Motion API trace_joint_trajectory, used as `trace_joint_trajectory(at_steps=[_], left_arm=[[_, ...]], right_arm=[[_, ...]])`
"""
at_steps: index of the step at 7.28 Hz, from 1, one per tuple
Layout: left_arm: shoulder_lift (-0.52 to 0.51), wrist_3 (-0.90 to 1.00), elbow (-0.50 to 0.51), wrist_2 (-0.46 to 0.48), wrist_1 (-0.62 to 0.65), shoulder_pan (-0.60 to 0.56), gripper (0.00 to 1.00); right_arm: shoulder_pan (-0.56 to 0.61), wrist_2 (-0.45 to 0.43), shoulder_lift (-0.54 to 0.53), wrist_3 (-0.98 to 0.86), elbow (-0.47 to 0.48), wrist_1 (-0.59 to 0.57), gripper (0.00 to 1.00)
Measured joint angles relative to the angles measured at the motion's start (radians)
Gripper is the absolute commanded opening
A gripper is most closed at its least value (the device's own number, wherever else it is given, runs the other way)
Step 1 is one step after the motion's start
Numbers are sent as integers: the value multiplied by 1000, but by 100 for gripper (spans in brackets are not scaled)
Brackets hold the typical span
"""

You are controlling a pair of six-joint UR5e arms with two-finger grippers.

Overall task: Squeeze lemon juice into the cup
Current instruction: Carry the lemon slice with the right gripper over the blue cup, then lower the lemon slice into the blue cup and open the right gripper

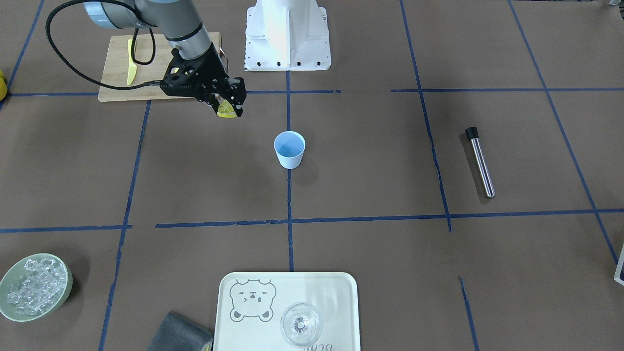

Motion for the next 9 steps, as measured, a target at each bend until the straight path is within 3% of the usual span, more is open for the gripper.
trace_joint_trajectory(at_steps=[4, 9], left_arm=[[7, 0, -2, 0, -2, 0, 100], [9, 0, -8, 0, 0, 0, 100]], right_arm=[[36, 4, 250, 33, -246, -12, 61], [-2, 4, 276, 60, -291, -7, 64]])
